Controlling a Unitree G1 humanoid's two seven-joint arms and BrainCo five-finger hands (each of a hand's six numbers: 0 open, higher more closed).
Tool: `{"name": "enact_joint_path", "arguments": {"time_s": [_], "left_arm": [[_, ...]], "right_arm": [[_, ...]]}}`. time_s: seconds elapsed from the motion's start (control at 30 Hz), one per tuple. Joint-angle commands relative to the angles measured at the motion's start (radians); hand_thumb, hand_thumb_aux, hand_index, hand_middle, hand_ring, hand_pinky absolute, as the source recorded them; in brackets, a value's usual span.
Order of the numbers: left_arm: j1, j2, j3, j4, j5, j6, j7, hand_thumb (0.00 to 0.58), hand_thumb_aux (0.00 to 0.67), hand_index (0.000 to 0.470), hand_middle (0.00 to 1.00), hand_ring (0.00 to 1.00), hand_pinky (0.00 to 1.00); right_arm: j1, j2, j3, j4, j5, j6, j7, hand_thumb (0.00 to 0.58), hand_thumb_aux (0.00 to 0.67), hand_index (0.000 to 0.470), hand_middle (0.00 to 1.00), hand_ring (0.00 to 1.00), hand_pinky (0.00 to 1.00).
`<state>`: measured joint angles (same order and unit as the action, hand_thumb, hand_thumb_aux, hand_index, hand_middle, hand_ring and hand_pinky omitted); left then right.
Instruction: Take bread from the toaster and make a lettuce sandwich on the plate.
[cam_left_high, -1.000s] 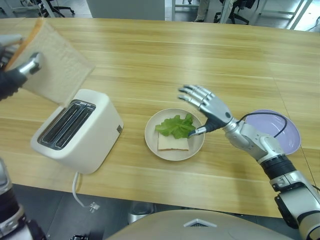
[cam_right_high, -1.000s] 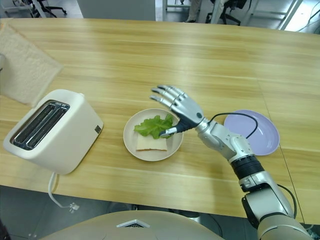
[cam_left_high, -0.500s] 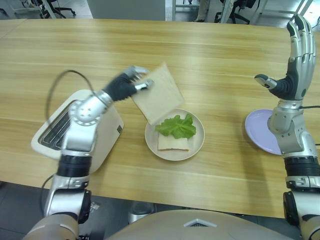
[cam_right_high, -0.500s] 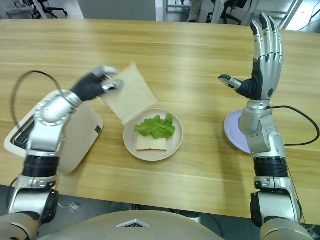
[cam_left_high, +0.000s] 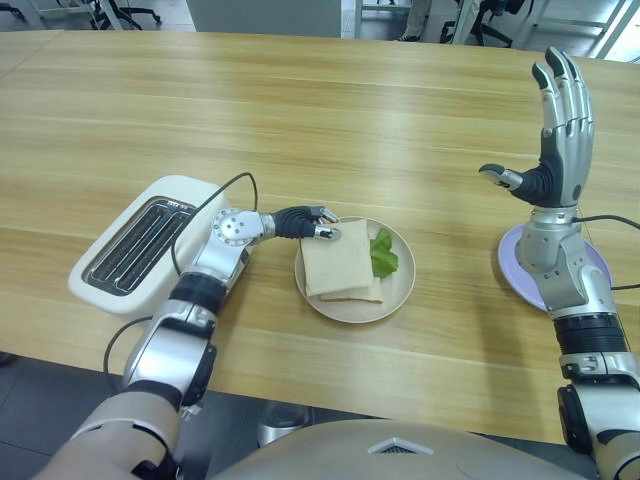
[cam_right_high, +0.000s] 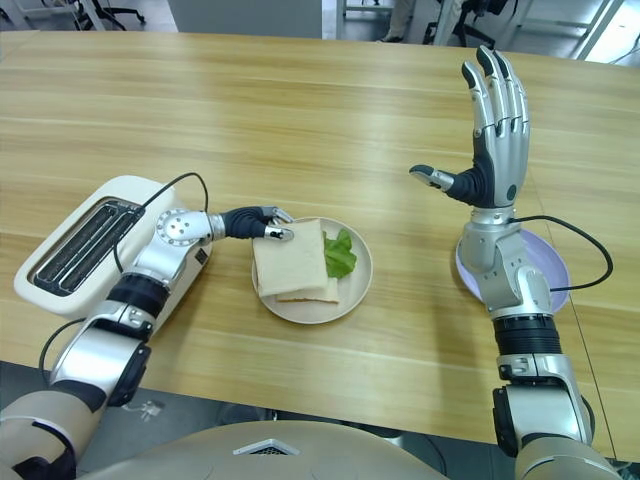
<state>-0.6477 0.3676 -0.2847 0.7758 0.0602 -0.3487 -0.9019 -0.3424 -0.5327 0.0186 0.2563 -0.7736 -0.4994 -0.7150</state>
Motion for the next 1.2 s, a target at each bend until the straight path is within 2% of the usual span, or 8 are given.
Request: {"name": "enact_joint_path", "arguments": {"time_s": [0.03, 0.43, 1.0, 1.07, 1.1, 1.13, 1.17, 1.2], "left_arm": [[-0.045, -0.028, -0.028, 0.083, 0.011, -0.087, -0.093, 0.580, 0.670, 0.460, 1.00, 1.00, 1.00], [-0.167, -0.098, -0.042, 0.266, 0.109, -0.181, -0.016, 0.580, 0.670, 0.460, 1.00, 1.00, 1.00], [-0.201, -0.128, -0.045, 0.352, 0.172, -0.169, 0.117, 0.580, 0.670, 0.460, 1.00, 1.00, 1.00], [-0.205, -0.127, -0.052, 0.358, 0.191, -0.175, 0.141, 0.580, 0.654, 0.449, 0.01, 0.01, 0.01], [-0.207, -0.126, -0.052, 0.358, 0.198, -0.180, 0.153, 0.557, 0.536, 0.368, 0.00, 0.00, 0.00], [-0.209, -0.127, -0.052, 0.360, 0.203, -0.182, 0.164, 0.429, 0.328, 0.225, 0.00, 0.00, 0.00], [-0.213, -0.127, -0.051, 0.361, 0.207, -0.182, 0.178, 0.000, 0.000, 0.000, 0.00, 0.00, 0.00], [-0.217, -0.128, -0.050, 0.363, 0.211, -0.183, 0.187, 0.000, 0.000, 0.000, 0.00, 0.00, 0.00]], "right_arm": [[0.002, 0.006, 0.022, 0.022, -0.010, -0.003, -0.006, 0.000, 0.000, 0.000, 0.00, 0.00, 0.00], [0.001, 0.014, 0.048, 0.038, -0.002, -0.017, -0.010, 0.000, 0.000, 0.000, 0.00, 0.00, 0.00], [-0.004, 0.011, 0.071, 0.059, 0.001, -0.023, 0.003, 0.000, 0.000, 0.000, 0.00, 0.00, 0.00], [-0.004, 0.012, 0.076, 0.062, -0.001, -0.025, 0.006, 0.000, 0.000, 0.000, 0.00, 0.00, 0.00], [-0.003, 0.011, 0.077, 0.063, -0.001, -0.026, 0.007, 0.000, 0.000, 0.000, 0.00, 0.00, 0.00], [-0.003, 0.011, 0.078, 0.064, 0.000, -0.027, 0.007, 0.000, 0.000, 0.000, 0.00, 0.00, 0.00], [-0.002, 0.011, 0.078, 0.064, 0.001, -0.029, 0.008, 0.000, 0.000, 0.000, 0.00, 0.00, 0.00], [-0.002, 0.011, 0.080, 0.064, 0.002, -0.031, 0.009, 0.000, 0.000, 0.000, 0.00, 0.00, 0.00]]}}
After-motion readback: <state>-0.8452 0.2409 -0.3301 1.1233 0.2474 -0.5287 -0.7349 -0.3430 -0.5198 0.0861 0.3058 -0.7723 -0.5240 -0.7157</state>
